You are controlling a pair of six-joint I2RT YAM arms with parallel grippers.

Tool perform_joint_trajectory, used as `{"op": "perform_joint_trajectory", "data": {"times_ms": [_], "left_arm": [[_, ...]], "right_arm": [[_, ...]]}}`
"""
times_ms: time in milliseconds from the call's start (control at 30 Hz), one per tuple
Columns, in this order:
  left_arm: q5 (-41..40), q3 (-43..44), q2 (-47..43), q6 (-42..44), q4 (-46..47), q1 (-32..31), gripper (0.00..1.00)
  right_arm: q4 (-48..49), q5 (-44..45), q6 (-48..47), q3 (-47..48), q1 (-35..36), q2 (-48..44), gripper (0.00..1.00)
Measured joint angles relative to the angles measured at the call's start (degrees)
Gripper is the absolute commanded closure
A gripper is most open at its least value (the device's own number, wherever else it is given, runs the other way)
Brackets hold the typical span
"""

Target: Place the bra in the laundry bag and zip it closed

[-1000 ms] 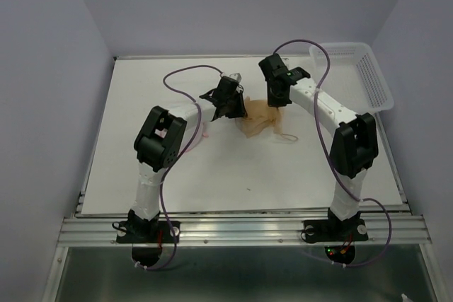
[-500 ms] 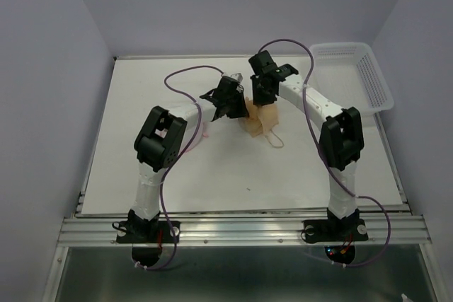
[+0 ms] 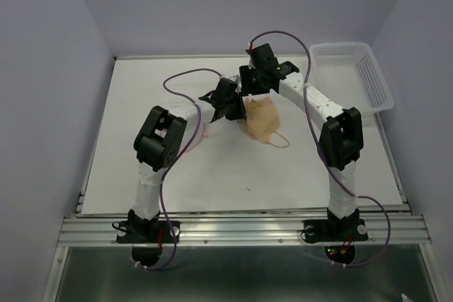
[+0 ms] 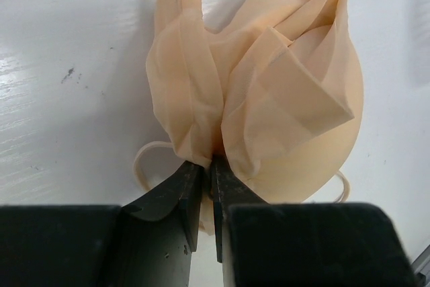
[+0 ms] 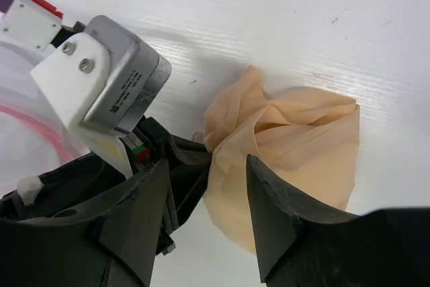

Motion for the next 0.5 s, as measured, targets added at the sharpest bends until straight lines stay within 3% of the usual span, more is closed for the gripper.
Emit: {"op": "perform_joint_trajectory", "data": {"times_ms": [233,500], "left_arm": [[1.38,-0.50,0.00,0.20,0.87,0.55,0.79],[2.43,-0.50,0.00,2.34,0.79,0.74,0.79]], "right_arm": [[2.34,6.69,-9.20,-7.87,0.20,-7.56,0.43],[6.56,4.81,-28.22,-15.96,0.17,-9.81,0.42]]}}
